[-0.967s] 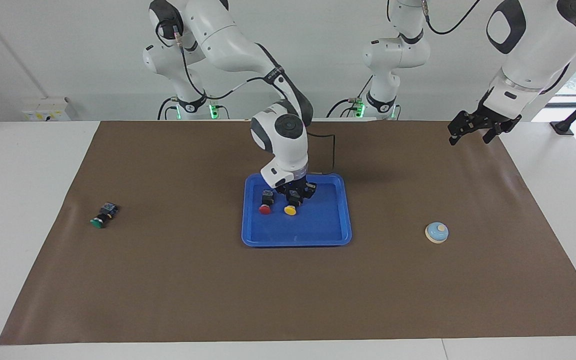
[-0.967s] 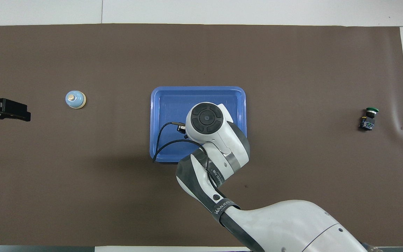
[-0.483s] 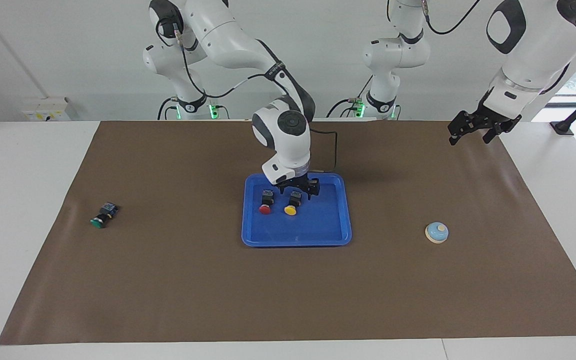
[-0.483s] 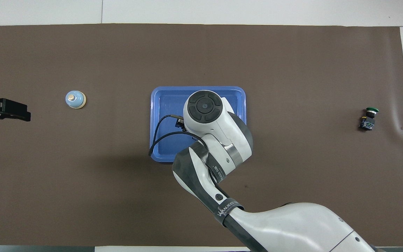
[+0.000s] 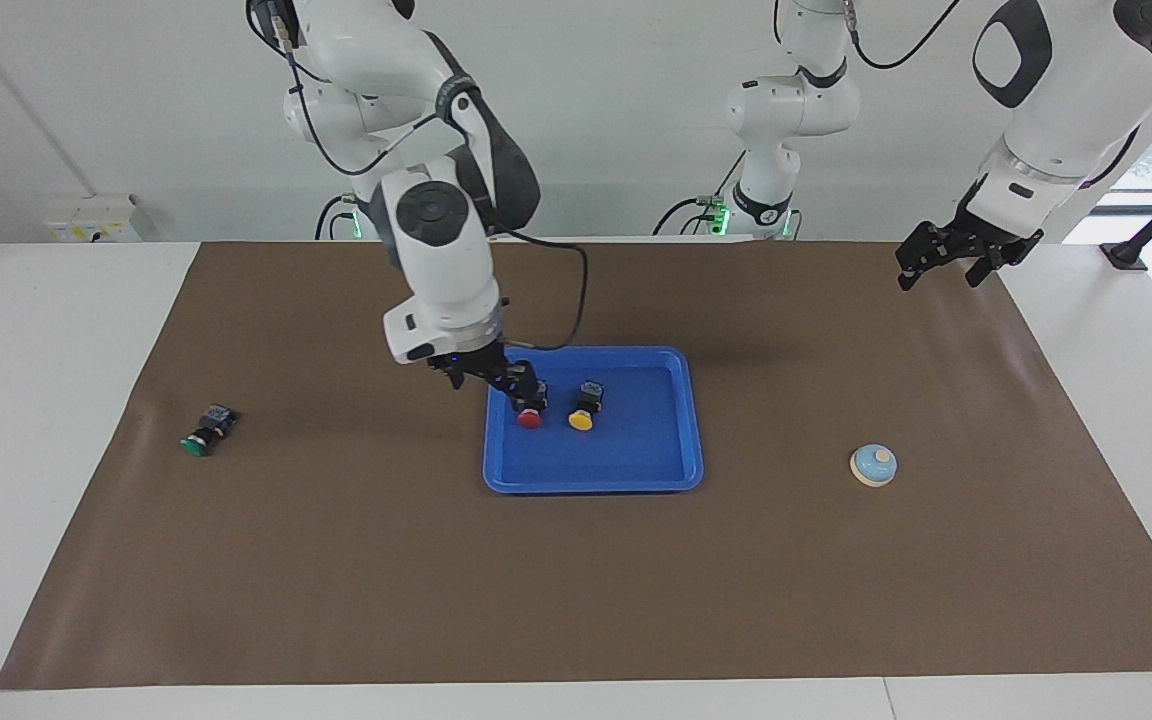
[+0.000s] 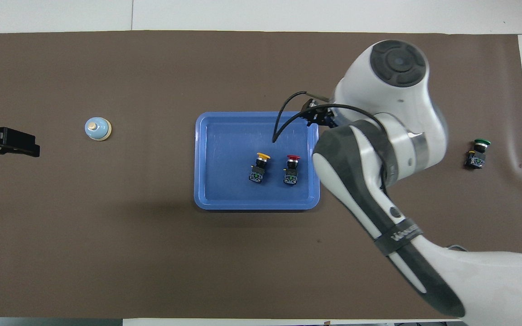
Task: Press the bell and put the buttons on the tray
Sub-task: 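Carry the yellow button into the blue tray and release it, then move the right gripper to the green-capped button and grasp it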
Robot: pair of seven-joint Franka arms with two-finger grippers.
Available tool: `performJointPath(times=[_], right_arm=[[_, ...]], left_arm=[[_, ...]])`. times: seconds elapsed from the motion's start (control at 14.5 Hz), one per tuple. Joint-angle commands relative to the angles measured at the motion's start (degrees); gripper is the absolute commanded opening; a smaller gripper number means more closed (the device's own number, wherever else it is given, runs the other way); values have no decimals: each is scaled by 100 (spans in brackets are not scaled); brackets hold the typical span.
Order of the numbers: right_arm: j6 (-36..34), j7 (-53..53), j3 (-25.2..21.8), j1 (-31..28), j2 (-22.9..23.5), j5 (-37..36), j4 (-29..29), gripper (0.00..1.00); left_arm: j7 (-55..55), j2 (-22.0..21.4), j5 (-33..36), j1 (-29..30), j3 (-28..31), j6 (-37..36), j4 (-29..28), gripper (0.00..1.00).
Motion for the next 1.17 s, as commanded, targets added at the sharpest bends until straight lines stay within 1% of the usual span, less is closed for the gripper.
performJointPath(times=[0.0, 0.14, 0.21, 0.35, 0.48, 0.55, 0.76, 0.9, 1.1], right_arm=[[-206, -1083, 68, -800, -139, 8, -63, 100], [-189, -1874, 59, -1311, -139, -71, -124, 100], [-189, -2148, 51, -1539, -148, -263, -177, 100], [-119, -2465, 51, -1961, -200, -598, -370, 100], [82, -2598, 51, -2287, -314, -730, -703, 100], [336, -2599, 51, -2454, -402, -818, -983, 100], [1486, -2590, 51, -2849, -595, -1038, -1958, 100], [1971, -2590, 51, -3061, -736, -1047, -2487, 100], [2079, -2598, 59, -3342, -632, -1047, -2568, 100]], left_arm=[[-31, 6, 68, -15, 15, -108, 61, 100], [-31, 6, 68, -15, 15, -108, 61, 100], [-31, 6, 68, -15, 15, -108, 61, 100], [-31, 6, 68, -15, 15, -108, 61, 100], [-31, 6, 68, -15, 15, -108, 61, 100], [-31, 6, 68, -15, 15, -108, 61, 100], [-31, 6, 68, -15, 15, -108, 61, 100], [-31, 6, 68, -15, 15, -108, 61, 100], [-31, 6, 68, -15, 15, -108, 61, 100]])
